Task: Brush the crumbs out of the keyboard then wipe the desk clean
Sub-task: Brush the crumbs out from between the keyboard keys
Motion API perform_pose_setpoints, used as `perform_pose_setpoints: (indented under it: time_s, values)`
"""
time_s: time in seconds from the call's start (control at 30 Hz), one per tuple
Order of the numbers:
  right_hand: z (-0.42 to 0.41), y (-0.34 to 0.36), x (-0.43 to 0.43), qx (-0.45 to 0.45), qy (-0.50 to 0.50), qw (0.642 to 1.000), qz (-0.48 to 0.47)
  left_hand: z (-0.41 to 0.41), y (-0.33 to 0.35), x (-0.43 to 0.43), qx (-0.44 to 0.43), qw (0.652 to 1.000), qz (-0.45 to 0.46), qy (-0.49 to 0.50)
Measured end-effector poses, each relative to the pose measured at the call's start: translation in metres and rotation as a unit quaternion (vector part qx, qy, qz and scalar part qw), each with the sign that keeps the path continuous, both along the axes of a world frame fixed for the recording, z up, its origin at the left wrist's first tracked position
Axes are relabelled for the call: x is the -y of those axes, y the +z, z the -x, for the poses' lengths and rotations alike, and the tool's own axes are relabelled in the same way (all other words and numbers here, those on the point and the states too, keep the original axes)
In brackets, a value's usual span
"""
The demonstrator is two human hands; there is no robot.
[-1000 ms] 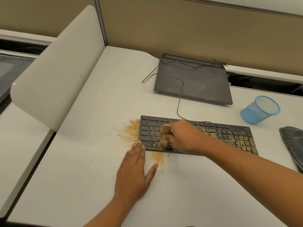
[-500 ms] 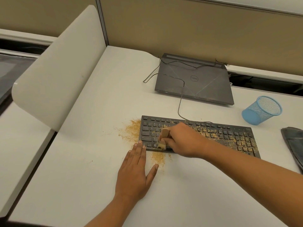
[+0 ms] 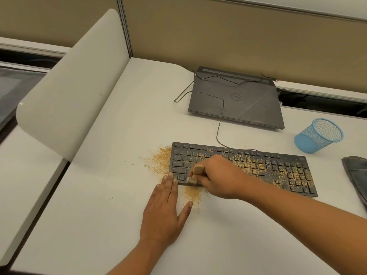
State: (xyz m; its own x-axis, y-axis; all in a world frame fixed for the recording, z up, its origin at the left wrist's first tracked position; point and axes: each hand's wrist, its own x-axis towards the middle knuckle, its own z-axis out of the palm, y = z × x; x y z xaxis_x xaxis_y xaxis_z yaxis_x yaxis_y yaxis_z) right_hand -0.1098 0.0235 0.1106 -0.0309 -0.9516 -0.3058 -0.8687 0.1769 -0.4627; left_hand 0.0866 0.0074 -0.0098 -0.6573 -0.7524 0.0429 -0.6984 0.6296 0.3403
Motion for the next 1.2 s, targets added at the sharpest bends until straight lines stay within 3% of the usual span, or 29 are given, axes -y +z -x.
perform_pose_setpoints:
  time_s: [0.23,0.4,0.73,0.9,1.1,1.2]
  values:
    - [-0.001,-0.002,-0.001,-0.002,0.012,1.0,-0.016,0.0,-0.002,0.0,0.005,1.0,0.003,-0.002]
    - [0.009,0.0,-0.005,-0.024,-0.053,0.998,0.01,0.0,-0.002,0.0,-0.002,1.0,0.006,-0.003]
    - [-0.002,0.0,-0.009,0.015,-0.066,0.998,0.019,0.0,-0.002,0.0,-0.001,1.0,0.003,-0.002]
    - [0.008,0.003,0.014,0.014,-0.194,0.975,0.106,0.001,-0.001,-0.001,0.002,1.0,0.003,0.002]
    - [0.004,0.0,0.033,0.046,-0.146,0.986,0.064,0.001,-0.001,0.0,0.002,1.0,-0.003,0.001]
    - [0.006,0.0,0.04,0.018,-0.127,0.991,0.046,0.0,-0.003,0.0,0.0,1.0,-0.002,-0.002]
